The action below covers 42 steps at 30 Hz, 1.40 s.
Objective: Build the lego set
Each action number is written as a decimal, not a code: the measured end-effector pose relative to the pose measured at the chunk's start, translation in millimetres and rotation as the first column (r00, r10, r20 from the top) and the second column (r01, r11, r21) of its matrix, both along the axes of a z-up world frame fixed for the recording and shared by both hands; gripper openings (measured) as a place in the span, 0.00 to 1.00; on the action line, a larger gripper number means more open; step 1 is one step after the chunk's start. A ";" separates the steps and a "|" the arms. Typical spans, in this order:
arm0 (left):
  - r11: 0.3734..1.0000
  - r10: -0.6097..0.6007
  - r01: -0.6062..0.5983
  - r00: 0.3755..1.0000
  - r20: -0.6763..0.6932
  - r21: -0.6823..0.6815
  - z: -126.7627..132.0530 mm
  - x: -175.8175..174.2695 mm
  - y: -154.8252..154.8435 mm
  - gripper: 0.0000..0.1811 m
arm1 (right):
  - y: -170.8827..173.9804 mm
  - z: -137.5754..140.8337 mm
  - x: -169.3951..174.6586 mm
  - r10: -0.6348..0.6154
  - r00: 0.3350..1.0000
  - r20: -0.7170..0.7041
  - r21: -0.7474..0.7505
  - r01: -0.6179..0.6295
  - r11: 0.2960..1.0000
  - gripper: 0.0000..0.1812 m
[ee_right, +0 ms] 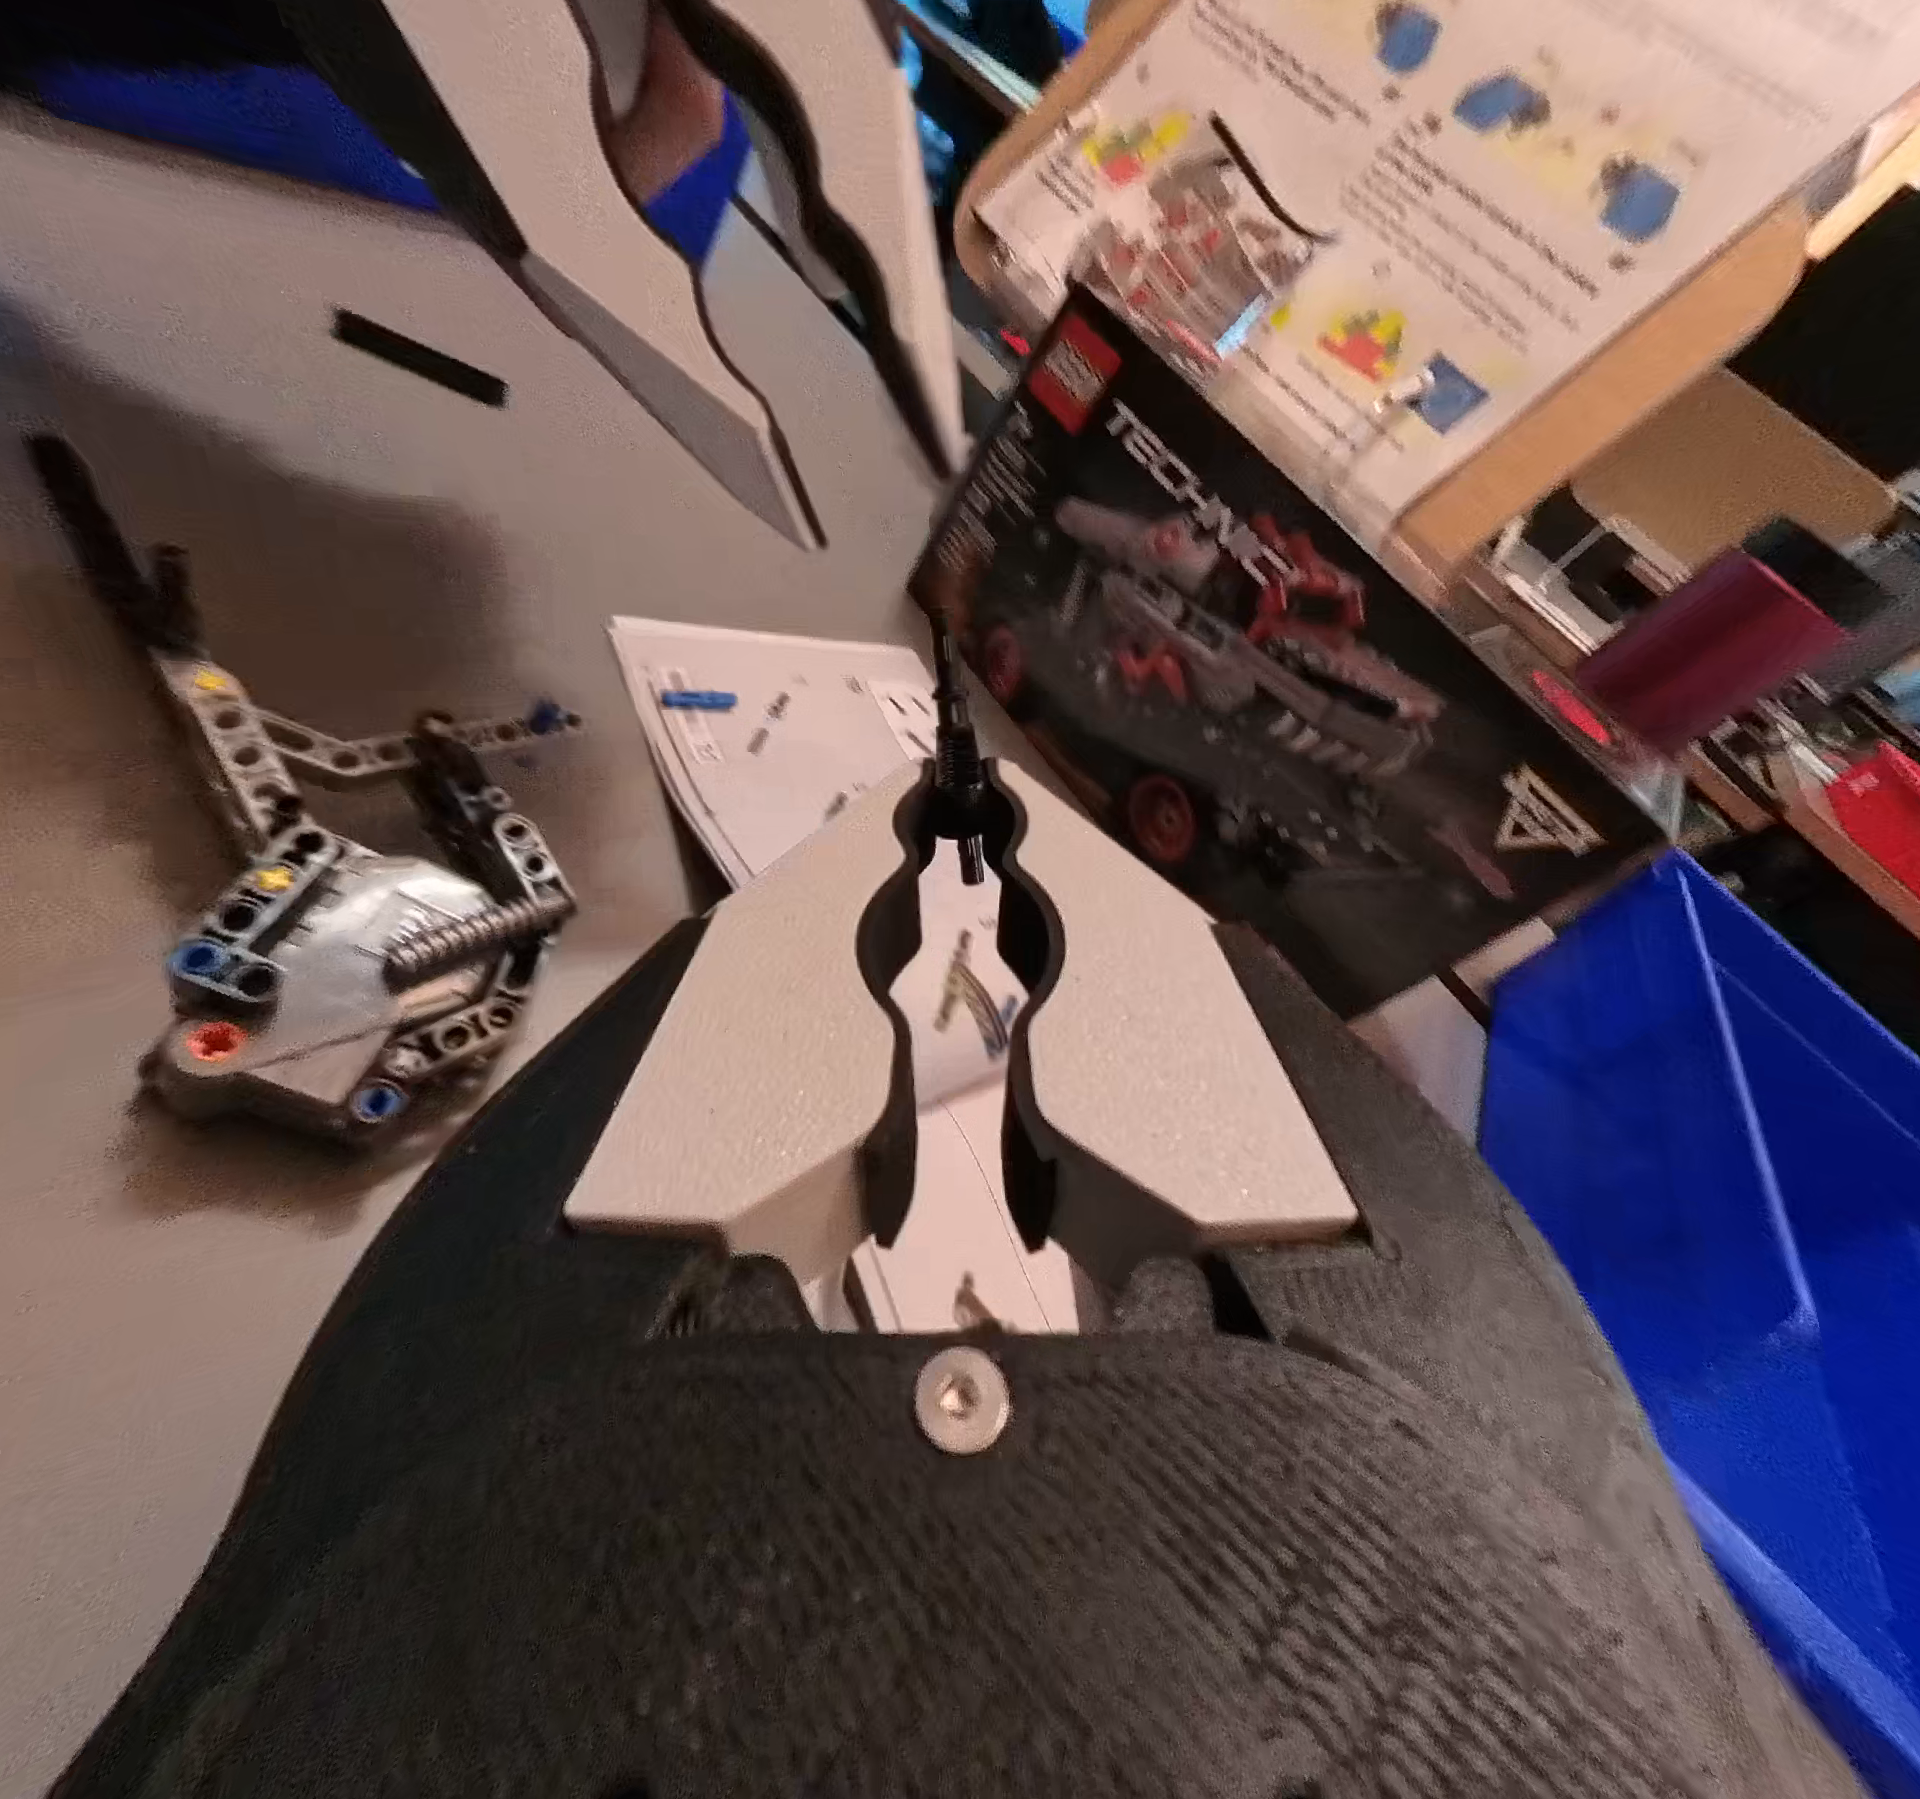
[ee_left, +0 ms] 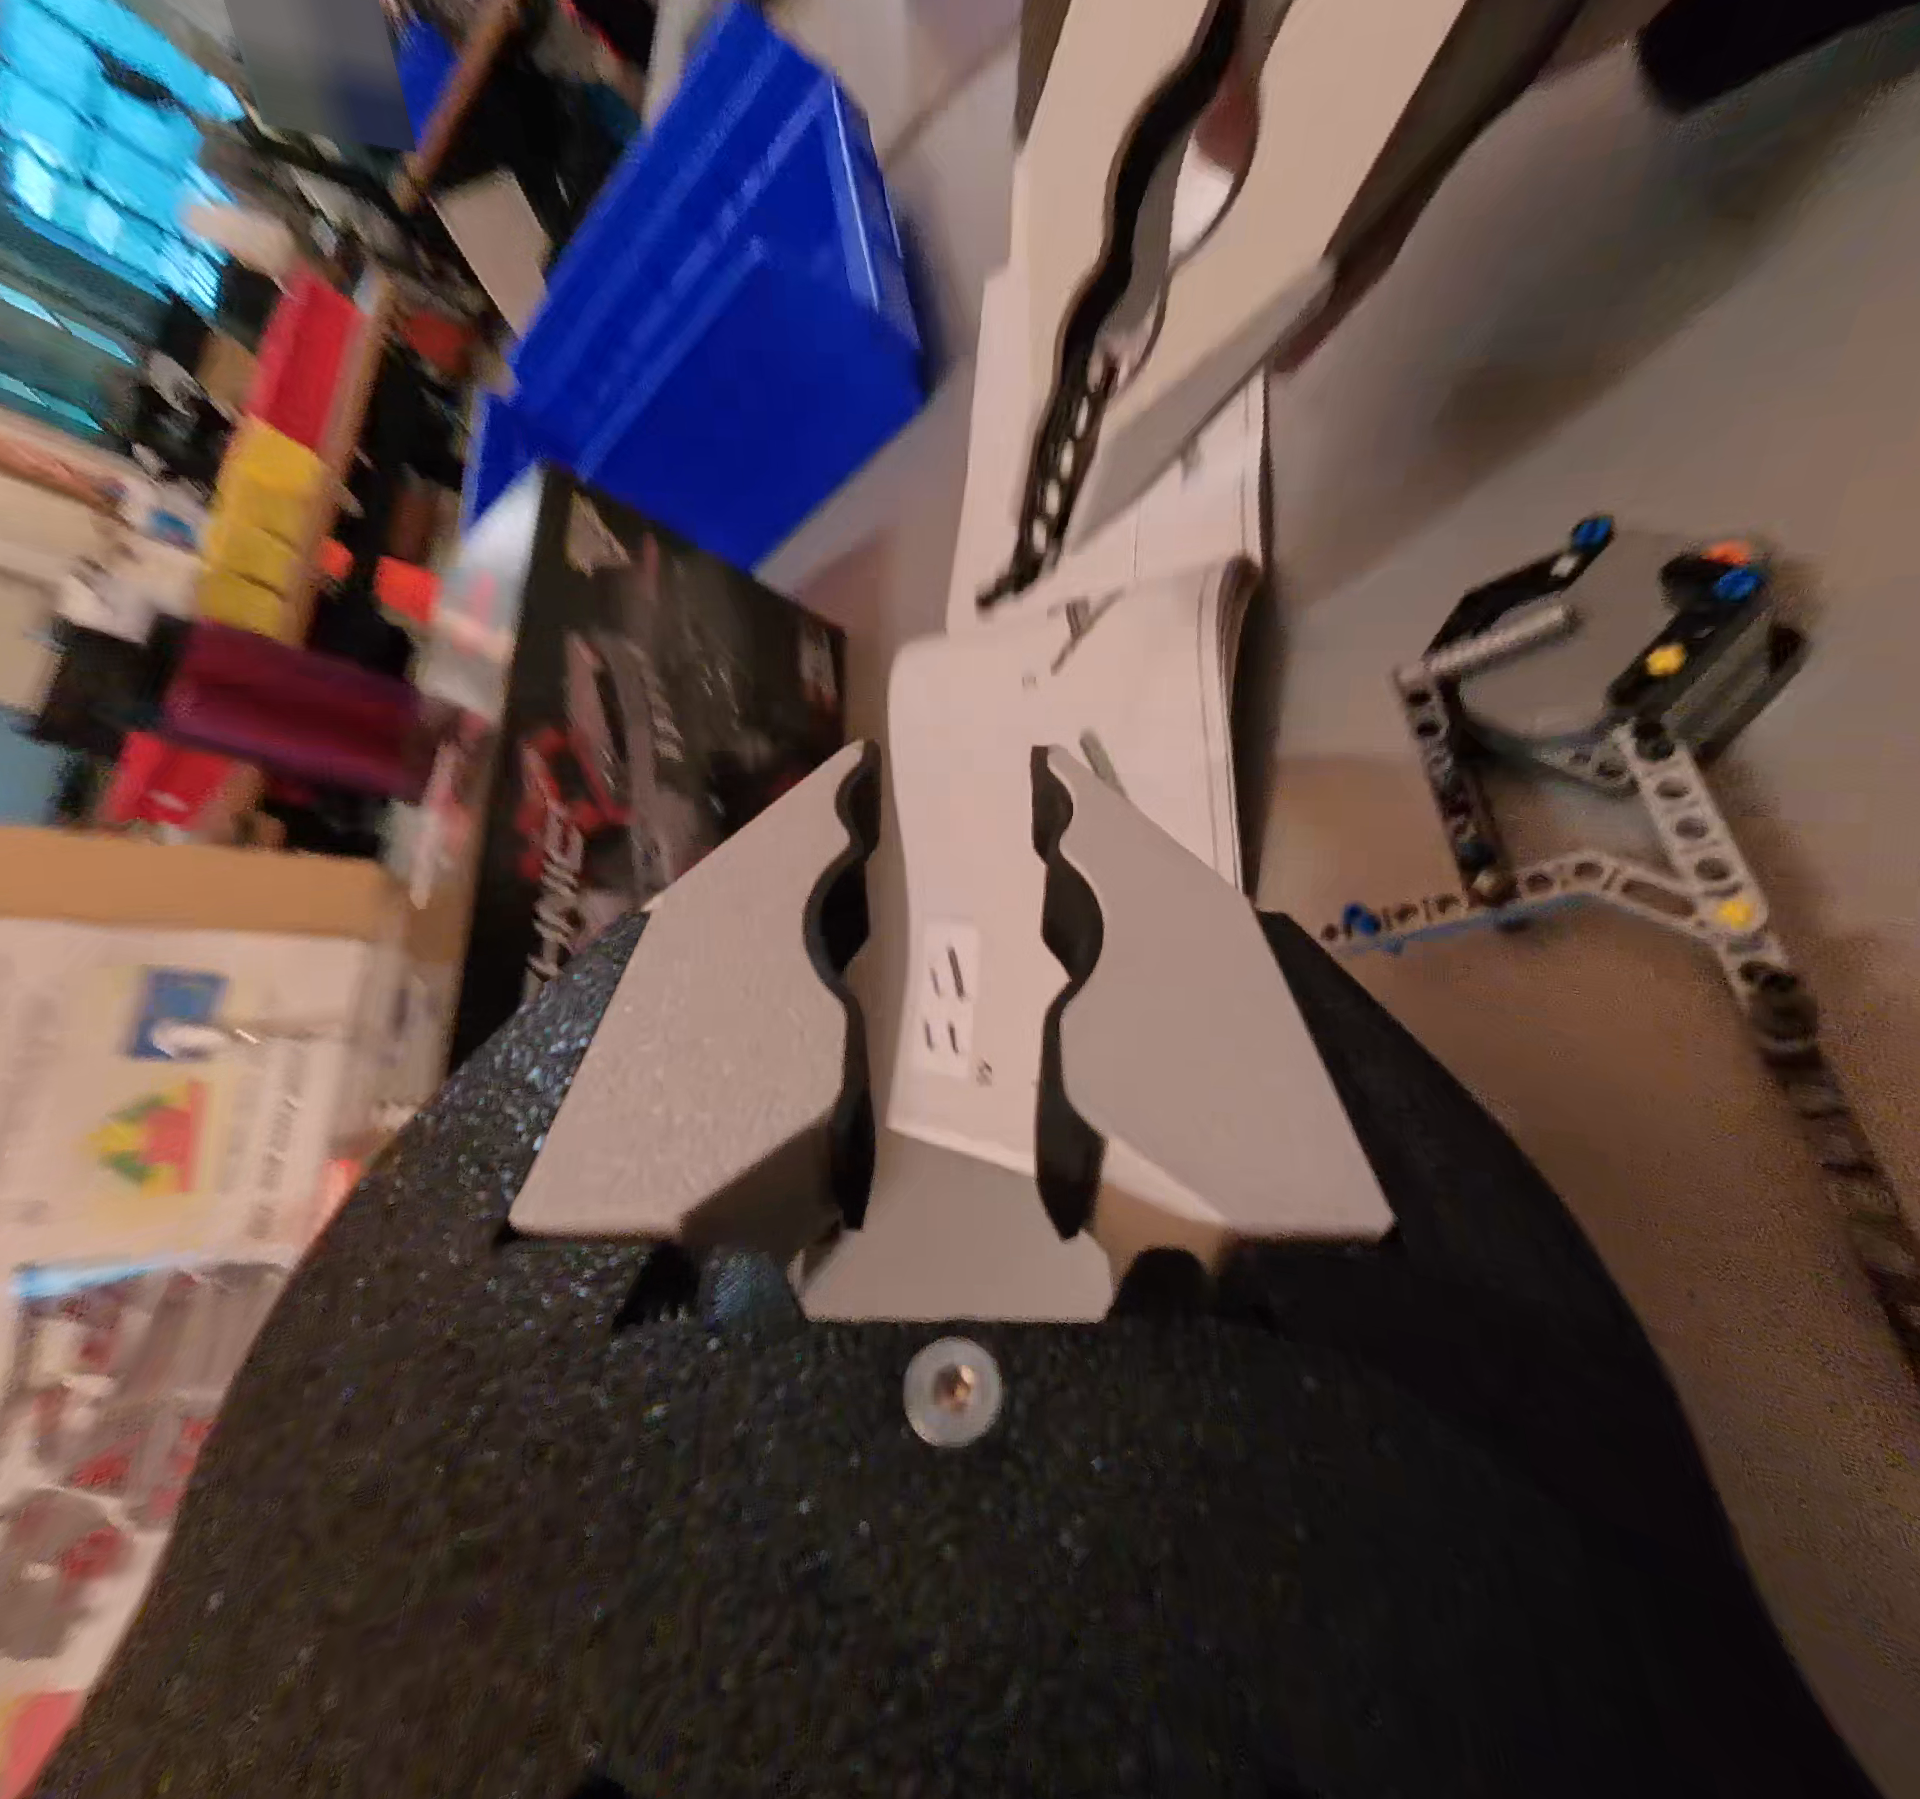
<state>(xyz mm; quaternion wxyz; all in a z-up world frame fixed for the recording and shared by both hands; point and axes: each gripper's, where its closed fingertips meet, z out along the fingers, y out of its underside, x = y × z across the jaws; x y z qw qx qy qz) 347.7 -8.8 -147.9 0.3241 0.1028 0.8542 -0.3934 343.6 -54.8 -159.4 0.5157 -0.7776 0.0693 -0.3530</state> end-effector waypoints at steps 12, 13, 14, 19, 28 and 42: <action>0.983 -0.184 0.184 0.981 -0.054 -0.003 -3.7 -40.8 -19.9 0.12 | 30.6 18.4 -41.9 0.277 0.959 -0.054 0.098 -0.271 0.958 0.03; 0.981 -0.195 0.194 0.978 -0.067 -0.029 -2.0 -42.2 -21.2 0.07 | 30.9 20.4 -42.6 0.281 0.958 -0.050 0.107 -0.275 0.956 0.03; 0.977 -0.209 0.204 0.974 -0.083 -0.058 -0.3 -43.8 -22.6 0.04 | 31.3 21.2 -44.5 0.292 0.955 -0.049 0.109 -0.286 0.952 0.03; 0.943 -0.288 0.242 0.936 -0.200 -0.227 9.4 -49.9 -27.0 0.03 | 30.3 32.8 -50.3 0.337 0.942 -0.010 0.188 -0.329 0.925 0.03; 0.770 -0.473 0.215 0.824 -0.312 -0.600 39.1 -62.6 -45.8 0.03 | 19.7 74.1 -59.7 0.425 0.903 0.066 0.503 -0.398 0.767 0.04; 0.703 -0.550 0.207 0.765 -0.335 -0.680 45.3 -69.9 -46.7 0.03 | 17.2 84.8 -64.5 0.497 0.865 0.060 0.616 -0.424 0.664 0.03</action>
